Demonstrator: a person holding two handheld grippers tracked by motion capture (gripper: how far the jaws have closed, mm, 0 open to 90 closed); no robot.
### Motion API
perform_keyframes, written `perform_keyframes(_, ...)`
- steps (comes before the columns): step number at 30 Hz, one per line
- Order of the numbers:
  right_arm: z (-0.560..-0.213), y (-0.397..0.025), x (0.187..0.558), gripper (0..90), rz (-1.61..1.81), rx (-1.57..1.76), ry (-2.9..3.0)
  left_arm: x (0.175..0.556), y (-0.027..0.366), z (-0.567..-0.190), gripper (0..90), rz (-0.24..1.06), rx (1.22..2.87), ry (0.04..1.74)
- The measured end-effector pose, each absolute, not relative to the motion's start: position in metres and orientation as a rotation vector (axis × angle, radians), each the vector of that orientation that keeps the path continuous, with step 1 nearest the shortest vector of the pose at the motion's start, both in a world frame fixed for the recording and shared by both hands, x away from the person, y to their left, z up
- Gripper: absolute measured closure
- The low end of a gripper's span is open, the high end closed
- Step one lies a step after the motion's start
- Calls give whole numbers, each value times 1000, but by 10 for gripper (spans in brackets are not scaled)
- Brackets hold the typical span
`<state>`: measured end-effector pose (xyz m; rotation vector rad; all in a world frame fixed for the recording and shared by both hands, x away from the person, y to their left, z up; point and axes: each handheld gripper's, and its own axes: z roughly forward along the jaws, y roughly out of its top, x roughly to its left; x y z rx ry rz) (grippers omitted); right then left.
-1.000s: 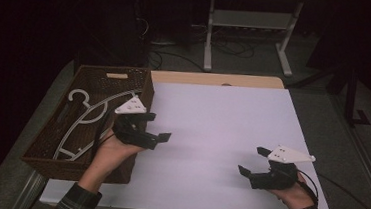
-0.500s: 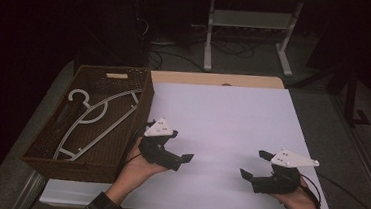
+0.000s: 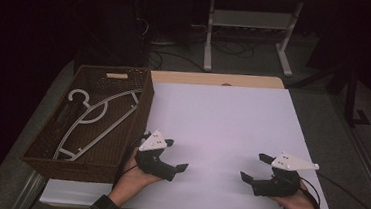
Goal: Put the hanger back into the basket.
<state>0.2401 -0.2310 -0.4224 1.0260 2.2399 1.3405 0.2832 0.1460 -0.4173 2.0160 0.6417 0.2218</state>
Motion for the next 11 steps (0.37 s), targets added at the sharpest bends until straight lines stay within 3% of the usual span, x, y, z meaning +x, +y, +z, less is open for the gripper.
perform_keyframes(11, -421, -237, 240, 73, 1363, 1031, 2201, 283, 149, -418, 28, 220, 2020, 643)
